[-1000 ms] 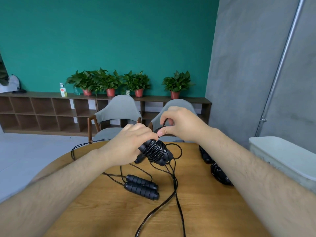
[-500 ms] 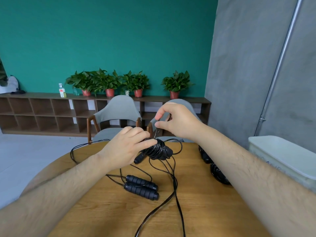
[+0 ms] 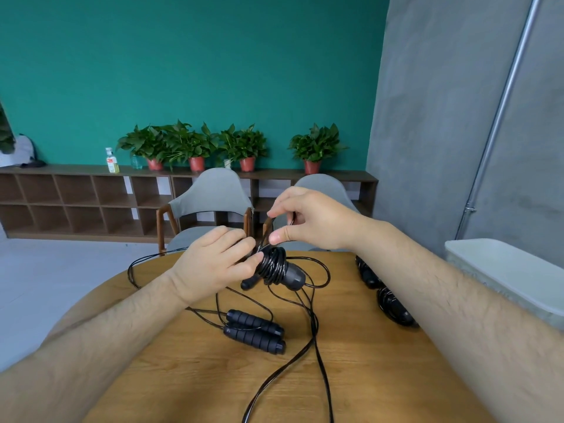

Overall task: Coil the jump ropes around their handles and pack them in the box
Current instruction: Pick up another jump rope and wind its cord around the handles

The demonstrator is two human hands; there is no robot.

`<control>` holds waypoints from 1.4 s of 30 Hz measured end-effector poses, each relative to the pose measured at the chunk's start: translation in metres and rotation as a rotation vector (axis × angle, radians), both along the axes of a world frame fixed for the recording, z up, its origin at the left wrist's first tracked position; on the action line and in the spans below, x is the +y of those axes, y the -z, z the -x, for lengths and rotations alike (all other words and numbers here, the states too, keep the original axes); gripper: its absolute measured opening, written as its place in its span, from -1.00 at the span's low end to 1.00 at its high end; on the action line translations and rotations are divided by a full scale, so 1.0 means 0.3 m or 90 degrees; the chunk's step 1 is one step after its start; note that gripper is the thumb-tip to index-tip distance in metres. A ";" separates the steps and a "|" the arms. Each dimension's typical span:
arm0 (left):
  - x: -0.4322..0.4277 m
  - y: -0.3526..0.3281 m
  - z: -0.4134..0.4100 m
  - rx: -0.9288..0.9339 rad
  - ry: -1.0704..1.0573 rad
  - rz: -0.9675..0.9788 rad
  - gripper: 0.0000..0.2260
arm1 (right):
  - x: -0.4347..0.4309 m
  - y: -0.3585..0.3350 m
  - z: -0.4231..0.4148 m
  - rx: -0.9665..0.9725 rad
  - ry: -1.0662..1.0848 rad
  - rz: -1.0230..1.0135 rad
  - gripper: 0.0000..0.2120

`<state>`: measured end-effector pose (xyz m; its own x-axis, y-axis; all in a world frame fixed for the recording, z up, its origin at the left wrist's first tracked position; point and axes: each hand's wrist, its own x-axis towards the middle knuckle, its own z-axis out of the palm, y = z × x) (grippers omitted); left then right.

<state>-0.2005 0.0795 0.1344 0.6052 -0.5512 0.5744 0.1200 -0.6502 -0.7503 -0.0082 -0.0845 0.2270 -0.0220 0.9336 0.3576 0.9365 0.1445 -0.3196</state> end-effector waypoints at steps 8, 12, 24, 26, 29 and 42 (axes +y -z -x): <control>-0.080 -0.034 -0.049 0.052 -0.081 0.268 -0.49 | 0.011 0.002 0.060 -0.179 -0.021 -0.027 -0.74; -0.112 -0.054 -0.063 0.057 -0.062 0.384 -0.63 | 0.010 -0.024 0.063 -0.204 -0.009 -0.049 -0.78; -0.113 -0.098 -0.052 0.077 -0.105 0.508 -0.42 | -0.012 -0.031 0.060 -0.209 -0.046 -0.065 -0.78; -0.112 -0.099 -0.044 0.080 -0.053 0.525 -0.52 | -0.018 -0.025 0.064 -0.114 -0.053 -0.062 -0.81; -0.110 -0.105 -0.029 0.087 0.034 0.511 -0.56 | -0.028 -0.012 0.073 0.045 -0.065 -0.056 -0.78; -0.275 -0.142 -0.083 -0.070 0.561 1.217 -0.57 | -0.018 -0.024 0.132 0.350 0.005 -0.251 -0.85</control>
